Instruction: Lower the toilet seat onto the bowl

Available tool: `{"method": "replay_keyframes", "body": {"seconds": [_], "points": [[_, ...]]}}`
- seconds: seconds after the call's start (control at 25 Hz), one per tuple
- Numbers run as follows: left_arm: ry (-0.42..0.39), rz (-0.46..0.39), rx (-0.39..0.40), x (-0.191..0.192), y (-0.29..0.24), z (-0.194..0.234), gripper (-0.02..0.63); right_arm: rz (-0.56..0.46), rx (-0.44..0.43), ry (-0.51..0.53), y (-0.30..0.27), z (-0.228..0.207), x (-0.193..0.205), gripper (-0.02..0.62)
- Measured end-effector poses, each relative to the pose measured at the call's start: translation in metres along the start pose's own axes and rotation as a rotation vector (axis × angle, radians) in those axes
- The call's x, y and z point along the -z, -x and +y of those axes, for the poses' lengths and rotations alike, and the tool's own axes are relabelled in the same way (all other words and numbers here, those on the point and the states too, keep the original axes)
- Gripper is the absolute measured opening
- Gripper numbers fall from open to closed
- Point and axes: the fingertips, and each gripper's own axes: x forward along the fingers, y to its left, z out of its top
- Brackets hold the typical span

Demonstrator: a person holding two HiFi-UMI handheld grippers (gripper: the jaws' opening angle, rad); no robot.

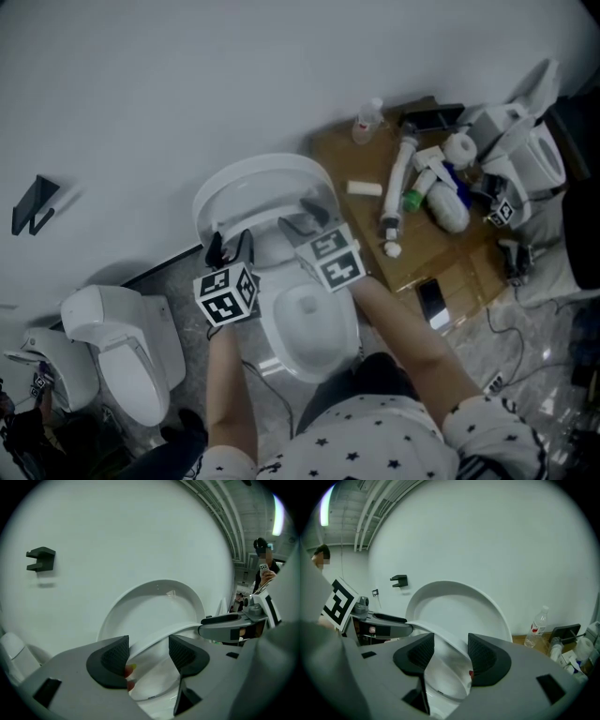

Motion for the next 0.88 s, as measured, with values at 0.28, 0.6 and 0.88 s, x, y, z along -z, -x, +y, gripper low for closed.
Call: {"method": "replay_keyframes", "body": {"seconds": [0.28, 0.6, 0.88], "points": [[0.011, -0.006, -0.019, 0.0002, 0.0001, 0.0018, 0.259, 0.000, -0.010, -0.013, 0.0004, -0.0004, -0.0001, 0.213], [0.017, -0.003, -0.023, 0.0021, 0.0034, 0.0004, 0.258, 0.002, -0.015, -0.033, 0.0044, 0.0006, 0.0010, 0.213], [0.020, -0.002, -0.024, 0.0058, 0.0071, -0.0018, 0.258, 0.011, -0.021, -0.034, 0.0084, 0.0022, 0.0039, 0.213]]}}
